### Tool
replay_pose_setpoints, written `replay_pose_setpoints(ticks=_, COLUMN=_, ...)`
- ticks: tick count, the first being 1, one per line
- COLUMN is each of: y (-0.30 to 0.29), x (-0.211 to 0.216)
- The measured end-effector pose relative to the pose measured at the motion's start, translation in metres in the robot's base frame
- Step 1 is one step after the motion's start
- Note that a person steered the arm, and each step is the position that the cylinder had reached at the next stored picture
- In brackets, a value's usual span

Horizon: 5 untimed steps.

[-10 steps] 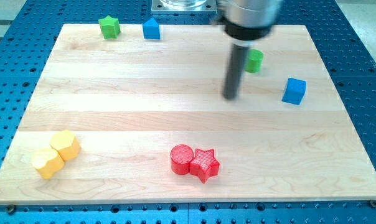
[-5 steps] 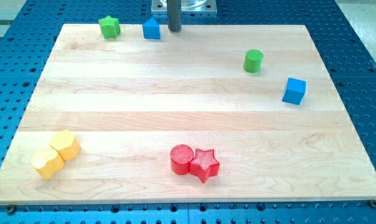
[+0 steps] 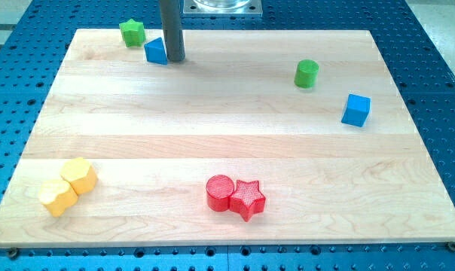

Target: Push the triangle left to the cube

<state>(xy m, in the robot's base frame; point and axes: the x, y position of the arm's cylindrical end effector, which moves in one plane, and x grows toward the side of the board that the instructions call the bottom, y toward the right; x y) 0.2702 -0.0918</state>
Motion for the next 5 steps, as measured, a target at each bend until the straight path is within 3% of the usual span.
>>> replay_pose_setpoints(ticks=2, y=-0.039, x=0.000)
replay_pose_setpoints(ticks=4, y=-0.042, x=0.004)
replay_pose_setpoints(ticks=5, y=-0.042, x=0.049)
